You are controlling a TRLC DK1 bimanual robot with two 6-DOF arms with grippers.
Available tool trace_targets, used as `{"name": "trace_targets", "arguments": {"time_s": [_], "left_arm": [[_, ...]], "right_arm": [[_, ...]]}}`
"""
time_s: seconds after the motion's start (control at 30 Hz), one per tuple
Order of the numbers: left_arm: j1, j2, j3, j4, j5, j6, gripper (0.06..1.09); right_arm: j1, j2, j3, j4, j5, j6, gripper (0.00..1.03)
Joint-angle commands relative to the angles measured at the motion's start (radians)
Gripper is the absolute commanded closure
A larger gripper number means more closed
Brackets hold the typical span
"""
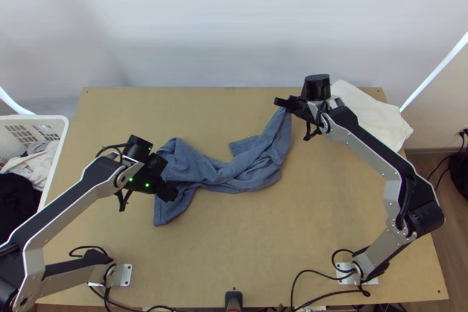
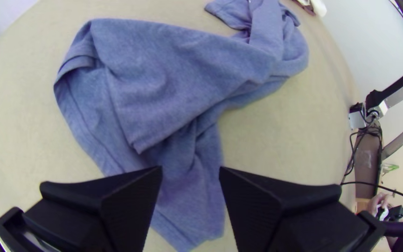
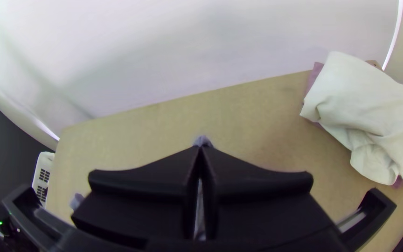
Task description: Fold the t-shirt
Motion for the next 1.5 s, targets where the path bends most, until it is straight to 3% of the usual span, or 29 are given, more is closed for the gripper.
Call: {"name": "trace_targets", "arguments": {"time_s": [0.0,0.57,1.47], "left_arm": [[0.004,0.030,-0.042,0.025,-0.017,-0.011,0.46],[0.060,0.131,-0.072,0.196,-0.086,-0.018,0.46],[0.033,0.194,0.010,0.196,-0.046,-0.086,0.49]], "right_arm": [[-0.007,-0.036,-0.017,0.006,-0.002,0.012,1.00],[-0.011,-0.039,-0.032,0.006,-0.002,0.006,1.00],[-0.013,-0.045,-0.043,0.027,0.000,-0.014,1.00]]}}
